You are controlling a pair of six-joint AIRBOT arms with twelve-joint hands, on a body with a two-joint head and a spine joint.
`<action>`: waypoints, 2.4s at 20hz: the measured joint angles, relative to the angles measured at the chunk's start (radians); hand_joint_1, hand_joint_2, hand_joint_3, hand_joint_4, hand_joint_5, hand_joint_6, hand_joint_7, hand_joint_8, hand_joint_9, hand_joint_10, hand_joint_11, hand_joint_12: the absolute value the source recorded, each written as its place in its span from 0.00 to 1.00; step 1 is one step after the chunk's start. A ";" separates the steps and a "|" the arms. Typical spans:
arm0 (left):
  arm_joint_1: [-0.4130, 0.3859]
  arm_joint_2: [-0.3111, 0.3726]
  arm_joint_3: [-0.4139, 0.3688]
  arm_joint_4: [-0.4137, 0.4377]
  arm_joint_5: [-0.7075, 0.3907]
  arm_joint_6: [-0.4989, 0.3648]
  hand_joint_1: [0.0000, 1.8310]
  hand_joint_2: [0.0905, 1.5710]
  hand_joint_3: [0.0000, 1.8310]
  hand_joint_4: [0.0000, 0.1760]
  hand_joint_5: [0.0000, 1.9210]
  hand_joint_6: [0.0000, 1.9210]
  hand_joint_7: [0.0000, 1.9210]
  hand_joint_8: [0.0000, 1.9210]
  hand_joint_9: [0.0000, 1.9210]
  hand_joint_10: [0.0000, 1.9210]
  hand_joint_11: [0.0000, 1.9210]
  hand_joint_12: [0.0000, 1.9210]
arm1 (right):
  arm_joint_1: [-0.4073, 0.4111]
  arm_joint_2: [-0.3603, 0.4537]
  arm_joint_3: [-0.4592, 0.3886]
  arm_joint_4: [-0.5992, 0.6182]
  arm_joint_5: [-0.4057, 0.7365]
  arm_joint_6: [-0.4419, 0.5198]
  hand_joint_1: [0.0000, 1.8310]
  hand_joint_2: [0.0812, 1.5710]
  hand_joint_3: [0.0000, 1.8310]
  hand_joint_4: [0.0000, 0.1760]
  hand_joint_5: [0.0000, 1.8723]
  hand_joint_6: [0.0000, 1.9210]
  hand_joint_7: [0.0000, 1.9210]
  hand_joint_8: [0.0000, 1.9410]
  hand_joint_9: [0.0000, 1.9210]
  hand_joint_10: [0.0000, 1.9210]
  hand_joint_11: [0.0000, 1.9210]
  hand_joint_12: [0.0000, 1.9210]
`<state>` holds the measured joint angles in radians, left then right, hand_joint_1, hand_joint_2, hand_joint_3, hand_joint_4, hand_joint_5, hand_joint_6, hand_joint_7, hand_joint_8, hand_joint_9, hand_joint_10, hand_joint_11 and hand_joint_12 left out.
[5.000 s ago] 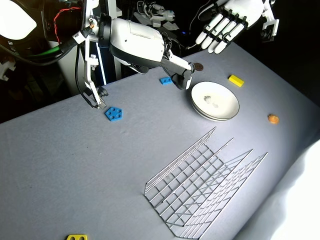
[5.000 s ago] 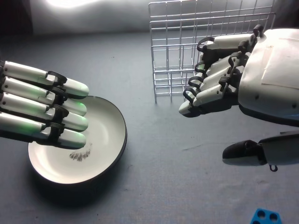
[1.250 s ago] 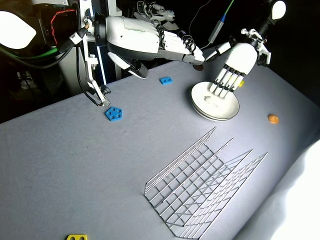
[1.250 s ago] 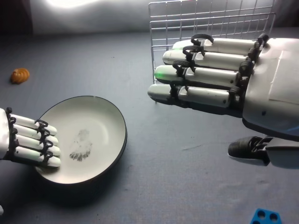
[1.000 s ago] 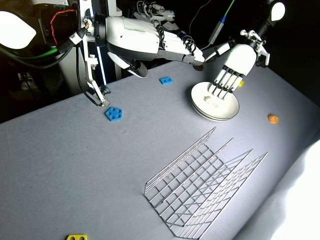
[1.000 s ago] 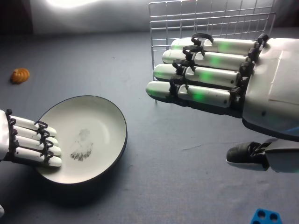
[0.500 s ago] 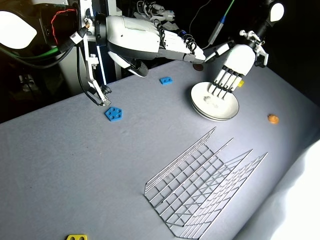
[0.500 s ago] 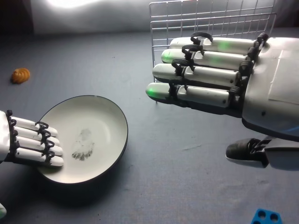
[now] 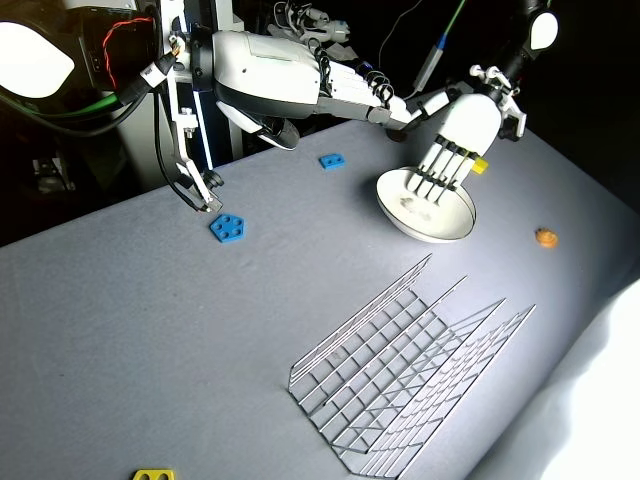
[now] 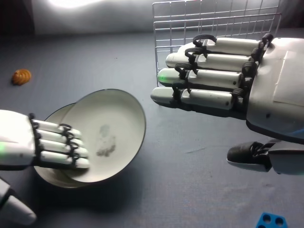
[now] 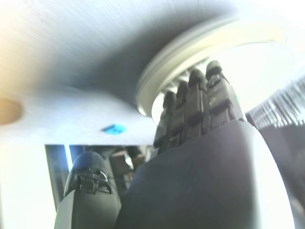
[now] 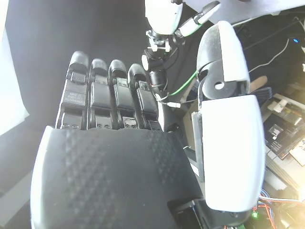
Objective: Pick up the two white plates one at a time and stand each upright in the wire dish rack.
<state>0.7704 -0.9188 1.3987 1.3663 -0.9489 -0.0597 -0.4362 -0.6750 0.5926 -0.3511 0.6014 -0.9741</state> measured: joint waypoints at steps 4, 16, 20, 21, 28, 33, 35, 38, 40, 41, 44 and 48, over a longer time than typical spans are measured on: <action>-0.028 -0.027 -0.006 -0.011 0.002 -0.001 0.00 0.68 0.00 0.00 0.07 0.00 0.07 0.00 0.05 0.00 0.01 0.02 | 0.000 -0.014 0.000 0.004 -0.048 -0.071 0.59 0.68 0.00 0.00 0.14 0.01 0.10 0.00 0.08 0.01 0.00 0.24; -0.034 -0.043 0.002 -0.024 -0.001 0.002 0.00 0.69 0.00 0.00 0.08 0.00 0.08 0.00 0.06 0.00 0.01 0.02 | -0.080 -0.175 0.124 0.044 -0.052 -0.191 0.66 0.69 0.00 0.00 0.18 0.00 0.17 0.00 0.15 0.01 0.00 0.42; -0.034 -0.043 0.002 -0.027 -0.002 0.002 0.00 0.69 0.00 0.00 0.08 0.00 0.08 0.00 0.05 0.00 0.01 0.03 | -0.080 -0.262 0.166 0.056 0.003 -0.243 0.65 0.70 0.00 0.00 0.20 0.00 0.19 0.00 0.18 0.01 0.00 0.47; -0.034 -0.043 0.002 -0.028 -0.002 0.002 0.00 0.69 0.00 0.00 0.08 0.00 0.08 0.00 0.06 0.00 0.01 0.03 | -0.079 -0.289 0.188 0.057 0.003 -0.269 0.65 0.70 0.00 0.00 0.20 0.00 0.19 0.00 0.18 0.01 0.00 0.47; -0.034 -0.050 0.014 -0.032 -0.011 0.001 0.00 0.69 0.00 0.00 0.08 0.00 0.09 0.00 0.06 0.00 0.01 0.03 | -0.071 -0.445 0.307 0.140 -0.060 -0.366 0.65 0.72 0.00 0.00 0.20 0.00 0.20 0.00 0.19 0.00 0.00 0.46; -0.034 -0.051 0.015 -0.033 -0.013 0.000 0.00 0.69 0.00 0.00 0.08 0.00 0.09 0.00 0.06 0.00 0.01 0.04 | -0.047 -0.529 0.380 0.154 -0.038 -0.375 0.63 0.71 0.00 0.00 0.23 0.01 0.22 0.00 0.21 0.01 0.00 0.50; -0.034 -0.051 0.016 -0.033 -0.014 -0.001 0.00 0.69 0.00 0.00 0.09 0.00 0.10 0.01 0.07 0.01 0.01 0.05 | -0.047 -0.561 0.399 0.153 -0.030 -0.381 0.64 0.71 0.00 0.00 0.25 0.01 0.23 0.00 0.22 0.01 0.00 0.51; -0.034 -0.057 0.023 -0.035 -0.016 -0.001 0.00 0.69 0.00 0.00 0.10 0.00 0.11 0.00 0.08 0.00 0.00 0.10 | -0.047 -0.606 0.430 0.153 -0.021 -0.395 0.64 0.71 0.00 0.00 0.24 0.00 0.23 0.00 0.22 0.00 0.00 0.51; -0.034 -0.057 0.024 -0.039 -0.016 -0.002 0.00 0.69 0.00 0.00 0.10 0.00 0.11 0.00 0.08 0.00 0.00 0.10 | -0.047 -0.631 0.451 0.187 -0.018 -0.416 0.65 0.70 0.00 0.00 0.26 0.00 0.25 0.00 0.23 0.01 0.00 0.53; -0.034 -0.057 0.027 -0.039 -0.016 -0.002 0.00 0.69 0.00 0.00 0.10 0.00 0.10 0.00 0.08 0.00 0.00 0.09 | -0.047 -0.645 0.467 0.213 -0.018 -0.421 0.64 0.70 0.00 0.00 0.26 0.00 0.25 0.00 0.23 0.00 0.00 0.53; -0.034 -0.060 0.027 -0.039 -0.013 -0.002 0.00 0.69 0.00 0.00 0.08 0.00 0.10 0.00 0.07 0.00 0.00 0.10 | -0.049 -0.671 0.497 0.228 -0.018 -0.465 0.65 0.73 0.00 0.00 0.26 0.00 0.25 0.00 0.23 0.00 0.00 0.53; -0.034 -0.062 0.031 -0.040 -0.015 -0.005 0.00 0.69 0.00 0.00 0.09 0.00 0.11 0.00 0.08 0.00 0.00 0.10 | -0.066 -0.711 0.535 0.229 -0.010 -0.465 0.67 0.70 0.00 0.00 0.28 0.01 0.27 0.01 0.25 0.01 0.01 0.54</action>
<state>0.7364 -0.9810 1.4296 1.3262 -0.9638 -0.0647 -0.5026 -1.3865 1.1275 -0.1226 0.5919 -1.4387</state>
